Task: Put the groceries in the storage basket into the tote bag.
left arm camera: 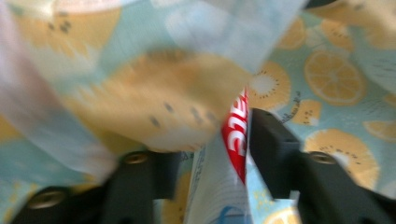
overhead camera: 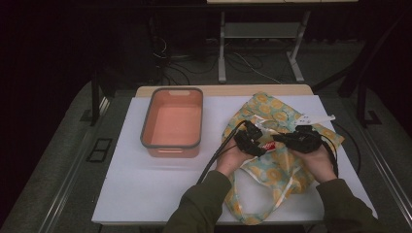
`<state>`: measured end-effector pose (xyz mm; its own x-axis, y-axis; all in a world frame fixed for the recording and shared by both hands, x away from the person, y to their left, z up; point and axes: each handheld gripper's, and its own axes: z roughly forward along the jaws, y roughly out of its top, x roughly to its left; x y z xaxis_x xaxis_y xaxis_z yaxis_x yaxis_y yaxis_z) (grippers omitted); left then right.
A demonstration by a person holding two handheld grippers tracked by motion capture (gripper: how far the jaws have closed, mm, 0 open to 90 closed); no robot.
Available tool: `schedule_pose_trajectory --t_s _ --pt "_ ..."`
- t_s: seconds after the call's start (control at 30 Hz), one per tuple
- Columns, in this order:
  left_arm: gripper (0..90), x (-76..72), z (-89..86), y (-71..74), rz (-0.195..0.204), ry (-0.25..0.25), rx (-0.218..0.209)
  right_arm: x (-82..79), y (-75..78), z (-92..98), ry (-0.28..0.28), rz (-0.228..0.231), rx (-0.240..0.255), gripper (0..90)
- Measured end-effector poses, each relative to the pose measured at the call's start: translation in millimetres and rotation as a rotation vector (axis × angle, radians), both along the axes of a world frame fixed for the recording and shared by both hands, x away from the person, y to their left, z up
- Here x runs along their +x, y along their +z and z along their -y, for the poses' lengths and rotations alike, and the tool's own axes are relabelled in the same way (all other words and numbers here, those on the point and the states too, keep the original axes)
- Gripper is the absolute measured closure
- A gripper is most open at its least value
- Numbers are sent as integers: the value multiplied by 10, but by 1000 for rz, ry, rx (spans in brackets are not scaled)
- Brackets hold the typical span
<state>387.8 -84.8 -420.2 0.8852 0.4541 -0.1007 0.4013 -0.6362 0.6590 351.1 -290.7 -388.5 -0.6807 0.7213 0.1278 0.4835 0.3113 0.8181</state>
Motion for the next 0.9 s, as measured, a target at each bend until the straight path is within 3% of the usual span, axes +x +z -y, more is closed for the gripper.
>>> schedule_pose_trajectory --t_s 0.2,0.3,0.4,0.5,0.63,0.7,0.77,0.9 --pt "333 -156 -323 98 24 -7 -48 -1 -3 -8 -1 0 -2 887" --pt "288 -248 -479 113 42 -8 -42 0 -9 -15 0 -2 -5 887" --pt "275 -292 -583 53 42 -9 -34 2 -14 -21 1 -4 -9 888" --pt "280 -289 -613 -54 16 -12 -34 2 -18 -26 1 -3 -14 887" --pt "362 -294 -560 -190 -13 -34 -20 0 -19 -24 -1 -6 -13 887" --pt "426 -297 -545 -224 2 -36 -9 0 -17 -18 -1 -6 -11 887" --pt "454 -287 -551 -232 -8 -37 -12 -1 -15 -10 -2 -3 -10 887" --pt "596 -295 -562 -191 8 -38 -17 -1 -13 -7 -3 -3 -10 887"
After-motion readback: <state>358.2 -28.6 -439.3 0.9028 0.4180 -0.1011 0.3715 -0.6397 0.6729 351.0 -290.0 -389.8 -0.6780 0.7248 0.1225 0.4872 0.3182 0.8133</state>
